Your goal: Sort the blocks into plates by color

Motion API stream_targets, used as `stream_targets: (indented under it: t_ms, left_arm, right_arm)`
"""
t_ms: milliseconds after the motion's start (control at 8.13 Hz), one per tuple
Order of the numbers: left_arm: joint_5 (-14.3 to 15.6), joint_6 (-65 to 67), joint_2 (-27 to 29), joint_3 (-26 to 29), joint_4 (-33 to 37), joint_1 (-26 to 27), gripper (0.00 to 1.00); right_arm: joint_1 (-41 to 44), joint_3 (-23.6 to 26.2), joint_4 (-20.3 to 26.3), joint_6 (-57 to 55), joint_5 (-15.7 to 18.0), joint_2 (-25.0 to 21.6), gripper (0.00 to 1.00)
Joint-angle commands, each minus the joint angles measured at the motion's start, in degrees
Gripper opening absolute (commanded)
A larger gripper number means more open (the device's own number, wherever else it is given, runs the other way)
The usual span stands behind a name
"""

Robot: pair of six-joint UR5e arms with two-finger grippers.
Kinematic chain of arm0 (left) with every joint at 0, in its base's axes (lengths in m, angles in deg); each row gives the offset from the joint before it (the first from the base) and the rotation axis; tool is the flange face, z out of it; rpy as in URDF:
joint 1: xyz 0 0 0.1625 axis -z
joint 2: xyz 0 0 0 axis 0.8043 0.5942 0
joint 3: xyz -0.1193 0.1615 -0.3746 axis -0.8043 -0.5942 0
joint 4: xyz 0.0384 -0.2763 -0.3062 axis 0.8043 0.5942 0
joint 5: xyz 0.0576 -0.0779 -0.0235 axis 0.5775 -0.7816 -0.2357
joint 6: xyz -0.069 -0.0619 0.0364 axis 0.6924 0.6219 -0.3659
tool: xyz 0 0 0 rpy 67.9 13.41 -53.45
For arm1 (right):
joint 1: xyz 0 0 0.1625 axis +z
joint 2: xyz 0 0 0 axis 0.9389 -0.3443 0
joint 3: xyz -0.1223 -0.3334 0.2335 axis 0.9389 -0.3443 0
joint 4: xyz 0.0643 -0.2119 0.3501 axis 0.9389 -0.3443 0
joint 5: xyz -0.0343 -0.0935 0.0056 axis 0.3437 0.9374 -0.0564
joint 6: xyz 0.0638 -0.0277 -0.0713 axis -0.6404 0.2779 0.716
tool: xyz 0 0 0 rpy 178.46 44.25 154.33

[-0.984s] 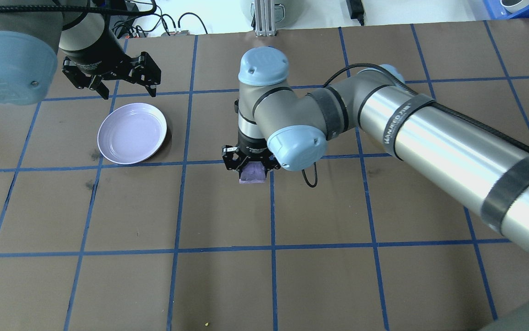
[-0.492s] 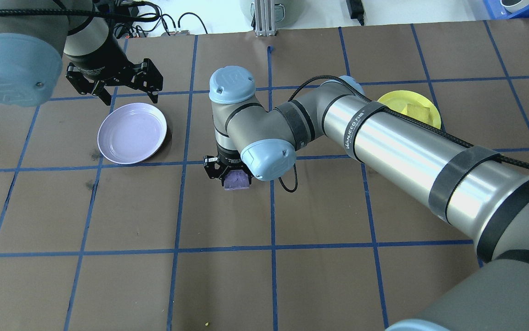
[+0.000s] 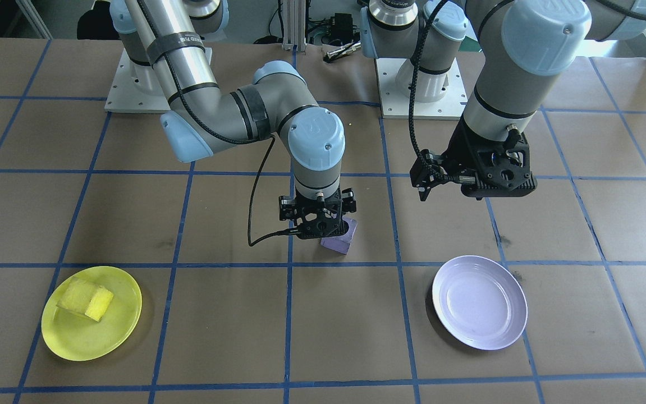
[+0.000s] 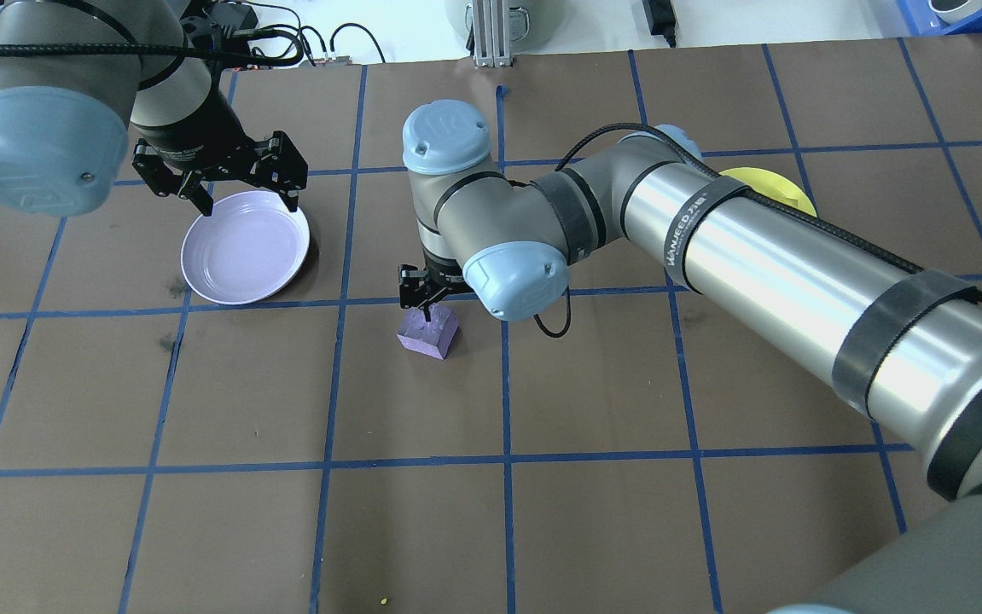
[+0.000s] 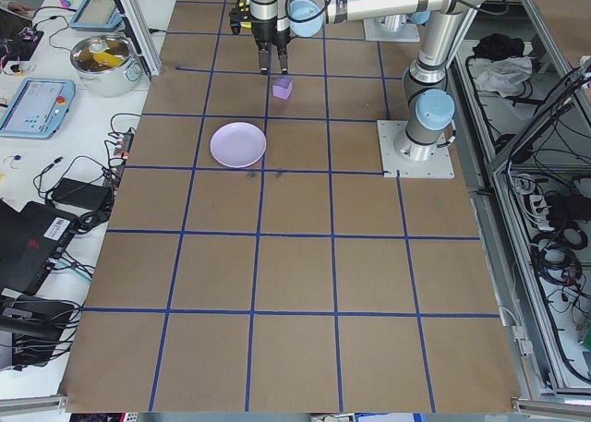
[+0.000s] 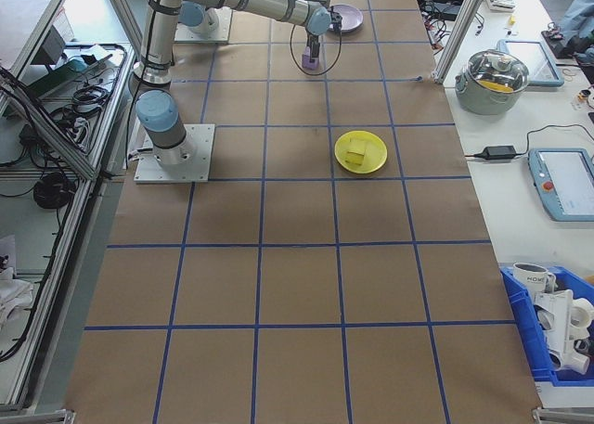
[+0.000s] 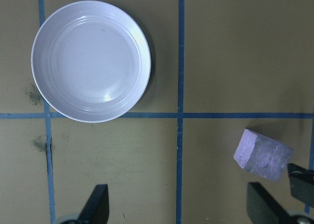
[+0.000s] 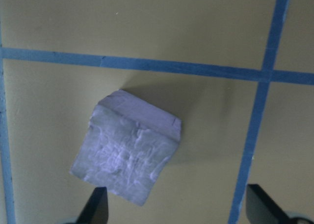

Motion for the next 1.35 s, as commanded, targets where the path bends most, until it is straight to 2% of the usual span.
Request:
stream_targets:
  t_ms: [0, 123, 369, 615, 861, 1107, 1230]
  left_arm:
    - [-0.3, -0.4, 0.9, 0.1, -1.0, 0.8, 1.00]
    - [-0.8, -0.6, 1.3, -0.1, -1.6, 1.3, 1.00]
    - [-0.7, -0.7, 2.8, -0.6, -1.7, 6.6, 1.00]
    - [-2.2, -0.8, 6.8, -1.2, -3.1, 10.3, 1.00]
    - [-2.3, -1.0, 9.8, -1.6, -4.0, 13.2, 1.00]
    - [-2.3, -1.4, 12.0, -2.0, -4.0, 13.9, 1.00]
    - [-2.1, -1.4, 12.0, -4.4, -4.0, 13.9, 1.00]
  right_arm:
    - [-8.2, 0.1, 5.3, 3.4, 2.4, -6.0, 1.00]
    - [-11.7, 0.1, 9.3, 6.0, 2.5, -9.6, 1.00]
    - [-18.8, 0.0, 17.4, 9.1, 2.5, -17.7, 1.00]
    - [-23.2, -0.2, 19.8, 9.8, 2.3, -24.3, 1.00]
    - [-23.6, -0.2, 19.9, 9.8, 2.3, -26.9, 1.00]
    - [-23.6, 0.0, 20.0, 9.6, 1.8, -26.8, 1.00]
    - [-23.6, 0.4, 20.1, 9.5, 2.3, -27.0, 1.00]
